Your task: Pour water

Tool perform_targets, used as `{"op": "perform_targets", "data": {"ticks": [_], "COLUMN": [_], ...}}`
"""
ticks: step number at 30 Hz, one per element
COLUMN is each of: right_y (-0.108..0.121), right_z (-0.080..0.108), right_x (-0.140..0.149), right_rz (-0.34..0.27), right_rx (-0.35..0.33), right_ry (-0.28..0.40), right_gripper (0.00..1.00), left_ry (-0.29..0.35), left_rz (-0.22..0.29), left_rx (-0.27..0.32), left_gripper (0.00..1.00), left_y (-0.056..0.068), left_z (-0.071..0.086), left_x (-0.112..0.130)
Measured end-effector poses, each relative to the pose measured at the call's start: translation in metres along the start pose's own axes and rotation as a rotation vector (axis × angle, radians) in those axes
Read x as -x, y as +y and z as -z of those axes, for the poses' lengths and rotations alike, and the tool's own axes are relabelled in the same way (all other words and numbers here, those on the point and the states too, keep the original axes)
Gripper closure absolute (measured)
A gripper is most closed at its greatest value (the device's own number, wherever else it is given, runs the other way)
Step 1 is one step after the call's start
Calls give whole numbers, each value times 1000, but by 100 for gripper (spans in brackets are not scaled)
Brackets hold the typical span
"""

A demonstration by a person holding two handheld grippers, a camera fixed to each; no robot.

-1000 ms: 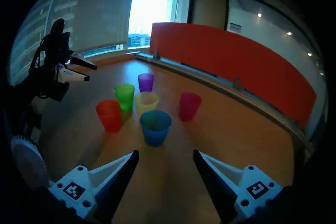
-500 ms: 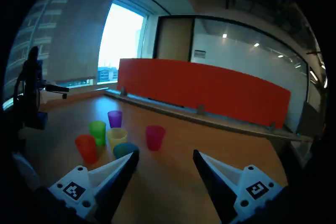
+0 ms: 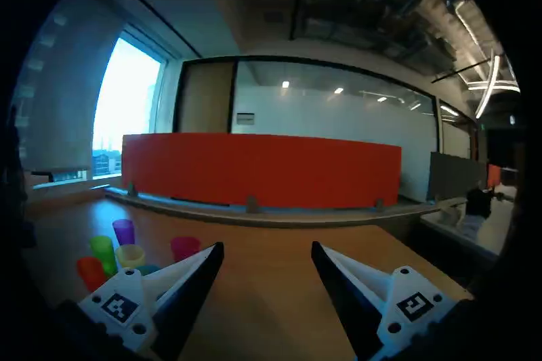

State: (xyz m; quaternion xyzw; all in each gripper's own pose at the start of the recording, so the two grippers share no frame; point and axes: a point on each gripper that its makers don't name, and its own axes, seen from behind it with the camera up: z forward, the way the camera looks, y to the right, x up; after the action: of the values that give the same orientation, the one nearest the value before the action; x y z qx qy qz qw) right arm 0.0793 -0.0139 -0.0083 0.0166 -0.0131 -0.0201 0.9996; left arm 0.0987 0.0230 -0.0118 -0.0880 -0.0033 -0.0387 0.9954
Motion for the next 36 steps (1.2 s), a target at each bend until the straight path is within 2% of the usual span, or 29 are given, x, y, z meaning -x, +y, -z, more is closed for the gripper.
{"op": "perform_targets", "data": {"ticks": [6,9,18,27,36], "right_y": [12,14,14,17,26], "right_z": [0,0,-3,-8,-7], "right_x": [-3,-2,5,17,20], "right_rz": [-42,-48,-33,-3,-13], "right_rx": [52,63,71,97,125], "right_ry": [30,35,30,7,-17], "right_gripper": [0,0,0,0,0], "left_ry": [22,30,34,34,63], "left_rz": [44,36,-8,-73,-113], "left_rx": [-13,-26,-68,-136,-190], "left_gripper": [0,0,0,0,0], "left_y": [-5,-7,-10,-21,-31], "left_z": [1,1,-1,-2,3], "left_x": [-4,-5,9,29,40]}}
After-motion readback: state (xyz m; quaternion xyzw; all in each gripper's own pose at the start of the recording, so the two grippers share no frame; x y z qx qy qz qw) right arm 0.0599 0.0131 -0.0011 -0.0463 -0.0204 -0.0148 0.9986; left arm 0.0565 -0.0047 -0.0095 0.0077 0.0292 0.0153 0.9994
